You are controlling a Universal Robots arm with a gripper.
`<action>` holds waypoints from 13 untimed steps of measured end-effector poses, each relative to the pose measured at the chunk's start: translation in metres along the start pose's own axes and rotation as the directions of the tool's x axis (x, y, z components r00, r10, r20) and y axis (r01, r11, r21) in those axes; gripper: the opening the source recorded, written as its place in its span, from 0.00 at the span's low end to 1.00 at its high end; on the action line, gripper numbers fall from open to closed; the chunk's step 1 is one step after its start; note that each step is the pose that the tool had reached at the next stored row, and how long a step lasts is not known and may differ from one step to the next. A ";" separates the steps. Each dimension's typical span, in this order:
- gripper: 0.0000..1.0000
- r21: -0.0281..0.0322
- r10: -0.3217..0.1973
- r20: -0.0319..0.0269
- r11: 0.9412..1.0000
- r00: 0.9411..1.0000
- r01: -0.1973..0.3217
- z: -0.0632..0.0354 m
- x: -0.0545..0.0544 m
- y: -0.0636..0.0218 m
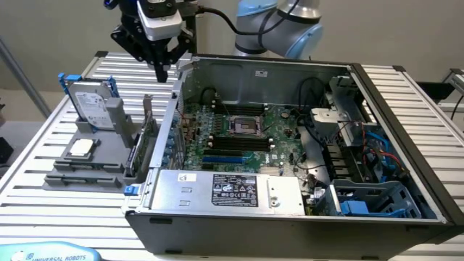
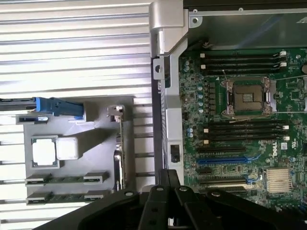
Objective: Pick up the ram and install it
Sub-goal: 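Reach for the ram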
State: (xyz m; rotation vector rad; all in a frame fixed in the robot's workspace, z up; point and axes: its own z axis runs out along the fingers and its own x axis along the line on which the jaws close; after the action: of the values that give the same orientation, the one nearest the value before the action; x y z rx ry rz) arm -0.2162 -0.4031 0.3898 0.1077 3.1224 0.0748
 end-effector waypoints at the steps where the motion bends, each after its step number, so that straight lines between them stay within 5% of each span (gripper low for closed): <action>1: 0.11 0.000 0.000 -0.001 1.000 1.000 0.000 0.0002 0.004 -0.0006; 13: 0.11 0.001 0.001 -0.012 1.000 1.000 -0.001 0.0020 0.052 -0.0074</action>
State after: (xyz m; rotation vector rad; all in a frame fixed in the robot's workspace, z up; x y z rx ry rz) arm -0.2682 -0.4068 0.3867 0.1085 3.1348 0.0745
